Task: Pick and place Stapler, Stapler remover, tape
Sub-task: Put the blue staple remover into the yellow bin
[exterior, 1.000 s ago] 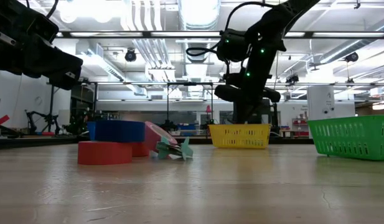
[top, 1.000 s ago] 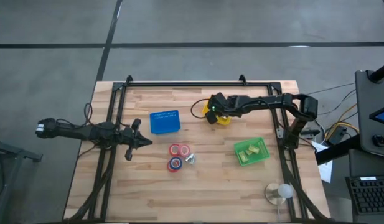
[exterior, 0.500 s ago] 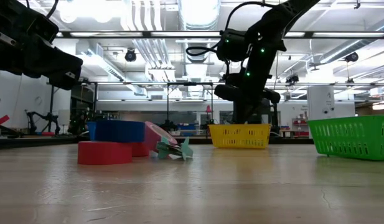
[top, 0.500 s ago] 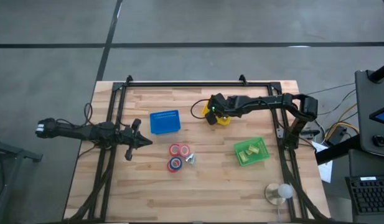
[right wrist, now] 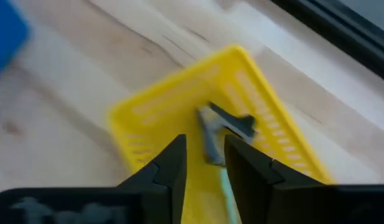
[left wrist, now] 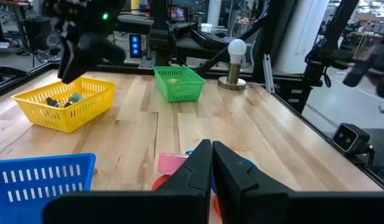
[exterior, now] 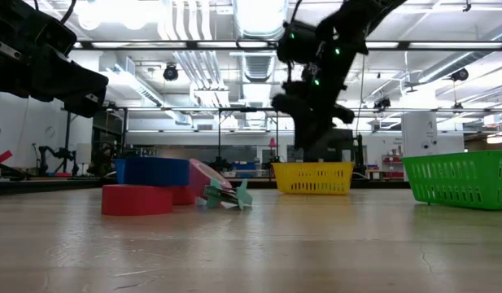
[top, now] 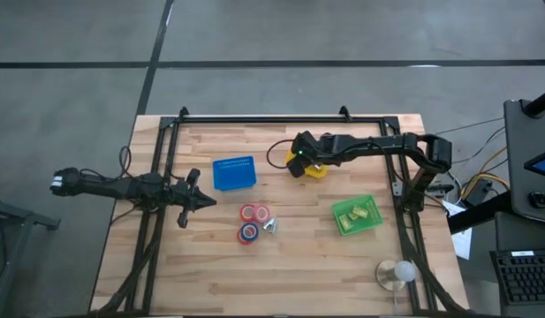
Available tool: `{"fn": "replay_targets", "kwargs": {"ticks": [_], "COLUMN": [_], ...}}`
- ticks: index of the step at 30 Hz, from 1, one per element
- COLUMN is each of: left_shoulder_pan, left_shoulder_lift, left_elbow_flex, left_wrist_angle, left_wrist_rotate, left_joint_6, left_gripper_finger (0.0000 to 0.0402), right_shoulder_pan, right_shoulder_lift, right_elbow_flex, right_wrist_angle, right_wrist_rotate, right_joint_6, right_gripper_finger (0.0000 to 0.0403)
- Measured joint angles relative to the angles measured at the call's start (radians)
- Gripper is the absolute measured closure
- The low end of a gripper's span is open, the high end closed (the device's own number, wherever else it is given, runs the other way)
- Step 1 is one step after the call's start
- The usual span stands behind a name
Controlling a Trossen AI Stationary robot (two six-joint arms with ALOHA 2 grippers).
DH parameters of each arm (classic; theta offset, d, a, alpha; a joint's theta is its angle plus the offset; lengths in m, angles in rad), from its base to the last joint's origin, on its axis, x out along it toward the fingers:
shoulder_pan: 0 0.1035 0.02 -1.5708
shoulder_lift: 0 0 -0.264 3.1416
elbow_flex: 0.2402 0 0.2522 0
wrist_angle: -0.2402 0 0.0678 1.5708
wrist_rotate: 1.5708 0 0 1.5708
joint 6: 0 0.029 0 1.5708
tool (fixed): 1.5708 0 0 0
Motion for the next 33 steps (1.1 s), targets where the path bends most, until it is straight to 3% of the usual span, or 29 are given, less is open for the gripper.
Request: {"fn": "replay_targets", "kwargs": {"ticks": [3,12,16,23,33], "left_shoulder_pan": [0.000,0.000,0.000,0.000,0.000], "left_shoulder_lift": [0.000,0.000,0.000,0.000,0.001], "left_elbow_flex": [0.000,0.000,0.000,0.000,0.000], "left_wrist_angle": [0.000,-0.001,-0.001,-0.001,-0.003], "left_wrist_rotate": [0.000,0.000,0.000,0.000,0.000], "left_joint_6": [0.000,0.000,0.000,0.000,0.000], "left_gripper_finger": [0.0385,0.0385,0.0385,0.0385,0.0385], "right_shoulder_pan": [0.041,0.254,0.323,0.445,0.521], "right_shoulder_lift": [0.000,0.004,0.024,0.102,0.216], "right_elbow_flex": [0.041,0.037,0.026,0.025,0.024], "right_wrist_angle": [0.001,0.114,0.158,0.312,0.340], "right_wrist_rotate": [-0.008,-0.012,-0.117,-0.160,-0.161], "right_joint_6": [-0.037,-0.365,-0.527,-0.606,-0.760], "right_gripper_finger": [0.0288,0.0293,0.0299,0.0287,0.0274]}}
